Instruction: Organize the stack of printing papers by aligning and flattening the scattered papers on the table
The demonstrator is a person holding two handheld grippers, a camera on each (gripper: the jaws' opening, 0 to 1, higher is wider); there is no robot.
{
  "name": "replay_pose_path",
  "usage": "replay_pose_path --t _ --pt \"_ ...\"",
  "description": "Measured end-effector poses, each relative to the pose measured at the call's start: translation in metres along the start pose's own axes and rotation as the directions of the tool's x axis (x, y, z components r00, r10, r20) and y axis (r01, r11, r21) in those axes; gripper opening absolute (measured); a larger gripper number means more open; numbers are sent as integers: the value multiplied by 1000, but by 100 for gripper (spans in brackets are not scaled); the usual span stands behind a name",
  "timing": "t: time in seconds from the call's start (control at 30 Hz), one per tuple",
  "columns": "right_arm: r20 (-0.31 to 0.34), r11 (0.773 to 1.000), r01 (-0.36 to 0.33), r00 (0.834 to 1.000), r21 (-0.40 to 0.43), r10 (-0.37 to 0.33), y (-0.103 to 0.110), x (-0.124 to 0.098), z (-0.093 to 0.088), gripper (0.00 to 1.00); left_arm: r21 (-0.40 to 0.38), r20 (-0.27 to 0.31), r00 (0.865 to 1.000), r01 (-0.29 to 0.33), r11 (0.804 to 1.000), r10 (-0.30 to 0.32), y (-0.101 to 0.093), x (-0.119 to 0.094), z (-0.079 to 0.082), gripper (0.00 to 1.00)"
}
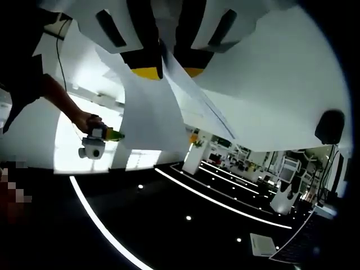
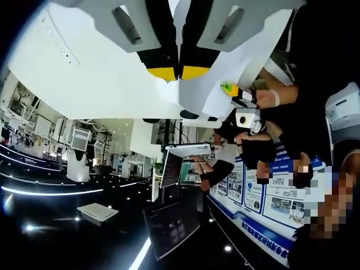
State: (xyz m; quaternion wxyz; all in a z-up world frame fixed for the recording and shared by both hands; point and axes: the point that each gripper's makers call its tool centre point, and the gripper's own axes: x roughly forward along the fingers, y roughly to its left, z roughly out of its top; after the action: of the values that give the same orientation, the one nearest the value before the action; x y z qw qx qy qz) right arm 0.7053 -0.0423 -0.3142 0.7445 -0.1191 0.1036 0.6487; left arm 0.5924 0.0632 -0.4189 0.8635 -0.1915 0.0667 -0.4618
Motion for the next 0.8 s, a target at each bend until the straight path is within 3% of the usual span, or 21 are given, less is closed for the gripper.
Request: replay_pose_path --t 0.8 --pt "16 1000 6 1000 20 -6 -8 21 -2 0 -5 2 1000 10 1000 -10 -3 2 -1 12"
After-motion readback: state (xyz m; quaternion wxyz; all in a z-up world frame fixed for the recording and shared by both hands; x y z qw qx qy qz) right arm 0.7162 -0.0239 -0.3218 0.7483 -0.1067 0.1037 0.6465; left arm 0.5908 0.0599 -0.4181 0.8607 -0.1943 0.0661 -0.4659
